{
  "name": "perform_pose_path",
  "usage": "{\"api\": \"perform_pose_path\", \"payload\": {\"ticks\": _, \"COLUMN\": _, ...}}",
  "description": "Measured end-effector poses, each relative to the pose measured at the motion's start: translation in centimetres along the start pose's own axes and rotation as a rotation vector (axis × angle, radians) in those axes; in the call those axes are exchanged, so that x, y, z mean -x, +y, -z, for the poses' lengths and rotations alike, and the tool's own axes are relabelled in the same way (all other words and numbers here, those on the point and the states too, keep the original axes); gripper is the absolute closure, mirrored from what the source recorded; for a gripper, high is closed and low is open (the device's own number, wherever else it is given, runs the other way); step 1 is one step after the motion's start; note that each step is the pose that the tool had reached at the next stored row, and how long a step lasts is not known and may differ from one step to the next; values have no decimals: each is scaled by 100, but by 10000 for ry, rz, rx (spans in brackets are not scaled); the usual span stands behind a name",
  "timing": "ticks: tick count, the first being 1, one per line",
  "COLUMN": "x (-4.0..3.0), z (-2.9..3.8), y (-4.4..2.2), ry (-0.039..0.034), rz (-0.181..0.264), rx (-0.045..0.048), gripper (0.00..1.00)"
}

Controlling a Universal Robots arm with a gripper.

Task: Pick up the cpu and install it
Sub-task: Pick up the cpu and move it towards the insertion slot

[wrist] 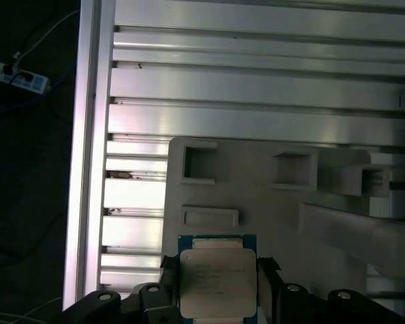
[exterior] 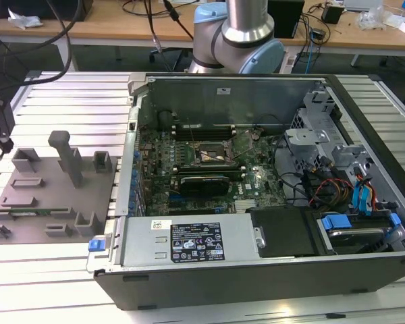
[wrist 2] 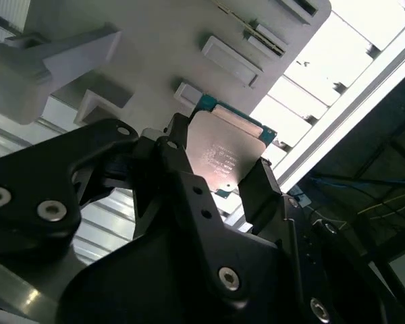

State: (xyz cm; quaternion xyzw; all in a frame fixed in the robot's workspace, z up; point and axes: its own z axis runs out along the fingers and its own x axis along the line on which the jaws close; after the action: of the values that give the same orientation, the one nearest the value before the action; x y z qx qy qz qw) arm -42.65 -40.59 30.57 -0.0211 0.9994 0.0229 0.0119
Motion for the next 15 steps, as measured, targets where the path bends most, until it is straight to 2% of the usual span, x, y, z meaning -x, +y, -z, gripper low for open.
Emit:
{"api": "perform_pose_path", "payload": {"ticks": 2, "x": 1, "z": 58, "y": 4, "ry": -2, "rz": 0, "rx": -1, "gripper": 45}}
{"api": "perform_pose_path", "payload": {"ticks": 11, "x": 6, "z": 229, "y": 18, "ry": -1, "rz": 1, "rx": -1, "gripper": 45}}
{"api": "perform_pose_path", "payload": {"ticks": 15, "x": 8, "z": 334, "y": 28, "ry": -2, "rz": -1, "rx": 0, "gripper": 45}}
